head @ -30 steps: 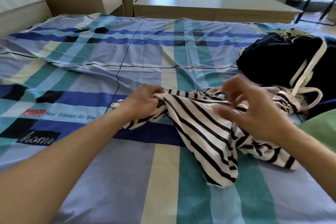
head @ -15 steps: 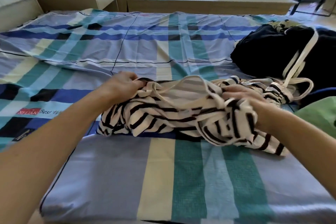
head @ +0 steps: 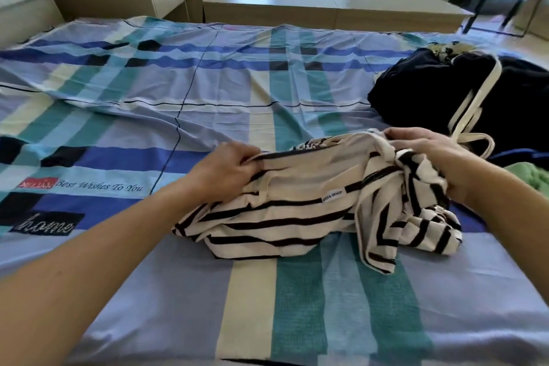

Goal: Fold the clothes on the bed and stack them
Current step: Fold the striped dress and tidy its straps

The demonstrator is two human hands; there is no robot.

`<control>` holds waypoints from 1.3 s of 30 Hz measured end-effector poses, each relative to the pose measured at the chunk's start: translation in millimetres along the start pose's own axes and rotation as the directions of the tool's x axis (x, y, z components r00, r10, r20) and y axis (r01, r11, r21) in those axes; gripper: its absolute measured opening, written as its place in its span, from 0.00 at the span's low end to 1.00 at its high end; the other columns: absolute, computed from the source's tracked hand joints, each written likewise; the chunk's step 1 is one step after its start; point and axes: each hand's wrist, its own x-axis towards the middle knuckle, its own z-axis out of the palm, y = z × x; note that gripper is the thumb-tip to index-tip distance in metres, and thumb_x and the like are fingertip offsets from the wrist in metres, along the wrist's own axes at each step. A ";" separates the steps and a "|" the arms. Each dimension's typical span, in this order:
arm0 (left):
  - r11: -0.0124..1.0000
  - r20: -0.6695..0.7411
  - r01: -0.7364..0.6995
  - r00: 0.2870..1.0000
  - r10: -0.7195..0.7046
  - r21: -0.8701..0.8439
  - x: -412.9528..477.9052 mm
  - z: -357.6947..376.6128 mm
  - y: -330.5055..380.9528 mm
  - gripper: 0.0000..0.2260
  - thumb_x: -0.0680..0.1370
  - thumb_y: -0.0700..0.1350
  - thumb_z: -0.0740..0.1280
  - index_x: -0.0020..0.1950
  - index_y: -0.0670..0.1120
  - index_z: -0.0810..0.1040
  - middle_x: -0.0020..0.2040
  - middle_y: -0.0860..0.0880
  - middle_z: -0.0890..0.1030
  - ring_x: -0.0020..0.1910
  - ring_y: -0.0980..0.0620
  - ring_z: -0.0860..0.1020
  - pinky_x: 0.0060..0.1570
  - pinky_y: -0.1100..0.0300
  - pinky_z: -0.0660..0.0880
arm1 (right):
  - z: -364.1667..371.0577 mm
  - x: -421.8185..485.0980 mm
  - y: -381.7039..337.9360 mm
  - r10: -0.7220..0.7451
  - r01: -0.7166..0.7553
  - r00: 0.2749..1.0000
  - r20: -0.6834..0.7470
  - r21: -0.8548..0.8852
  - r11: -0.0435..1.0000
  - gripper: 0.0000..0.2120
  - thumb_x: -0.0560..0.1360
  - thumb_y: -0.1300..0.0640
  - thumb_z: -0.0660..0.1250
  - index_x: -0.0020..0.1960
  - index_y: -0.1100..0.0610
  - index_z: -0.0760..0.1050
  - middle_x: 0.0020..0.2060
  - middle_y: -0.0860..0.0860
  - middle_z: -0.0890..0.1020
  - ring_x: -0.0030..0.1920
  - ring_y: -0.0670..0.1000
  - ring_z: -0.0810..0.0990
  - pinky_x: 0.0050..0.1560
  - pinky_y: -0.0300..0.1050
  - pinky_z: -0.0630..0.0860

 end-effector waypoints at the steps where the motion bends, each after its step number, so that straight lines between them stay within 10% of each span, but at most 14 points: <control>1: 0.992 -0.032 0.033 0.999 -0.037 -0.120 -0.5 -3.7 3.5 0.16 0.81 0.44 0.64 0.33 0.48 0.75 0.30 0.56 0.73 0.30 0.57 0.69 0.36 0.56 0.65 | -0.7 -0.3 -1.1 -0.019 0.018 1.000 -0.007 -0.154 0.988 0.08 0.75 0.65 0.69 0.47 0.54 0.84 0.38 0.52 0.84 0.34 0.48 0.82 0.33 0.38 0.77; 5: 0.813 -0.091 0.136 0.970 -0.225 -0.566 -4.3 -14.2 17.3 0.14 0.81 0.38 0.62 0.40 0.46 0.82 0.38 0.46 0.80 0.38 0.52 0.77 0.42 0.60 0.72 | -14.8 7.0 19.5 -0.168 0.064 0.973 -0.159 -0.515 0.855 0.16 0.78 0.64 0.67 0.37 0.50 0.83 0.40 0.54 0.85 0.44 0.60 0.82 0.49 0.49 0.76; 7: 0.752 -0.106 0.150 0.954 -0.281 -0.642 -4.6 -18.1 23.0 0.11 0.82 0.38 0.61 0.48 0.37 0.82 0.44 0.39 0.82 0.43 0.46 0.79 0.49 0.55 0.74 | 0.0 -3.1 14.6 -0.234 0.169 0.967 -0.104 -0.427 0.888 0.07 0.80 0.52 0.67 0.46 0.51 0.81 0.42 0.50 0.86 0.47 0.52 0.85 0.48 0.42 0.75; 9: 0.699 -0.098 0.148 0.949 -0.299 -0.700 -6.4 -18.5 30.8 0.11 0.82 0.40 0.61 0.47 0.39 0.82 0.43 0.41 0.83 0.41 0.46 0.80 0.47 0.55 0.75 | 20.1 -16.3 7.3 -0.189 0.208 0.978 0.089 -0.465 0.861 0.19 0.74 0.38 0.68 0.60 0.46 0.76 0.49 0.44 0.85 0.49 0.41 0.83 0.49 0.37 0.73; 13: 0.676 -0.017 0.170 0.965 -0.261 -0.717 -13.6 -18.2 48.5 0.15 0.84 0.49 0.60 0.46 0.44 0.82 0.36 0.47 0.82 0.33 0.50 0.80 0.32 0.59 0.77 | 46.3 -20.4 21.9 -0.127 0.255 0.967 0.222 -0.794 0.552 0.31 0.70 0.37 0.74 0.69 0.44 0.69 0.55 0.39 0.73 0.55 0.43 0.75 0.54 0.40 0.69; 16: 0.888 0.008 0.065 0.998 -0.069 -0.456 -19.9 -24.9 52.5 0.16 0.76 0.60 0.68 0.48 0.48 0.81 0.41 0.51 0.85 0.40 0.54 0.83 0.41 0.60 0.78 | 46.7 -8.6 21.7 -0.312 0.293 0.940 0.136 -0.789 0.540 0.05 0.75 0.55 0.71 0.48 0.46 0.78 0.40 0.42 0.78 0.40 0.49 0.78 0.35 0.39 0.68; 20: 0.993 -0.073 0.000 0.997 0.008 0.116 -19.9 -32.9 34.6 0.13 0.71 0.44 0.74 0.51 0.51 0.73 0.42 0.52 0.82 0.42 0.50 0.80 0.43 0.55 0.76 | 21.1 -4.1 4.7 -0.465 0.269 0.881 -0.090 -0.714 0.647 0.11 0.75 0.65 0.63 0.42 0.52 0.80 0.35 0.49 0.81 0.36 0.51 0.77 0.33 0.38 0.69; 23: 0.981 -0.188 0.042 0.982 -0.005 0.192 -20.5 -37.8 22.5 0.10 0.74 0.38 0.67 0.51 0.49 0.72 0.41 0.50 0.79 0.42 0.46 0.78 0.40 0.54 0.74 | -2.9 -7.1 -1.9 -0.462 0.219 0.857 -0.229 -0.649 0.728 0.12 0.76 0.64 0.62 0.45 0.51 0.81 0.34 0.52 0.81 0.30 0.47 0.74 0.29 0.40 0.68; 29: 0.985 -0.198 0.097 0.972 -0.124 -0.142 -26.3 -62.7 5.1 0.04 0.76 0.42 0.65 0.43 0.43 0.77 0.35 0.49 0.76 0.36 0.51 0.71 0.37 0.56 0.66 | -19.6 -20.1 -5.6 -0.180 0.074 0.929 -0.324 -0.313 0.947 0.12 0.80 0.64 0.58 0.48 0.56 0.80 0.38 0.56 0.80 0.35 0.51 0.76 0.36 0.43 0.72; 33: 0.799 -0.123 0.146 0.957 -0.265 -0.583 -33.4 -65.6 15.6 0.11 0.79 0.37 0.61 0.38 0.45 0.77 0.28 0.52 0.73 0.27 0.55 0.71 0.25 0.68 0.67 | -19.8 -20.1 -3.2 0.024 -0.093 0.942 -0.336 -0.191 0.977 0.11 0.82 0.56 0.59 0.54 0.55 0.79 0.39 0.51 0.79 0.38 0.50 0.77 0.37 0.43 0.74; 37: 0.690 -0.222 0.070 0.919 -0.325 -0.720 -36.5 -69.9 28.2 0.16 0.82 0.38 0.59 0.40 0.46 0.83 0.28 0.54 0.79 0.26 0.60 0.75 0.25 0.70 0.71 | -30.1 -15.0 3.5 -0.099 -0.232 0.903 -0.418 -0.669 0.706 0.14 0.79 0.44 0.62 0.43 0.54 0.74 0.38 0.54 0.78 0.44 0.59 0.78 0.44 0.50 0.77; 39: 0.687 -0.231 0.041 0.926 -0.299 -0.725 -38.0 -71.6 30.2 0.15 0.81 0.40 0.60 0.41 0.47 0.84 0.30 0.52 0.80 0.27 0.58 0.77 0.26 0.69 0.73 | -29.3 -16.9 3.0 -0.068 -0.193 0.934 -0.350 -0.656 0.729 0.16 0.79 0.46 0.65 0.39 0.56 0.75 0.36 0.56 0.80 0.36 0.56 0.77 0.38 0.46 0.74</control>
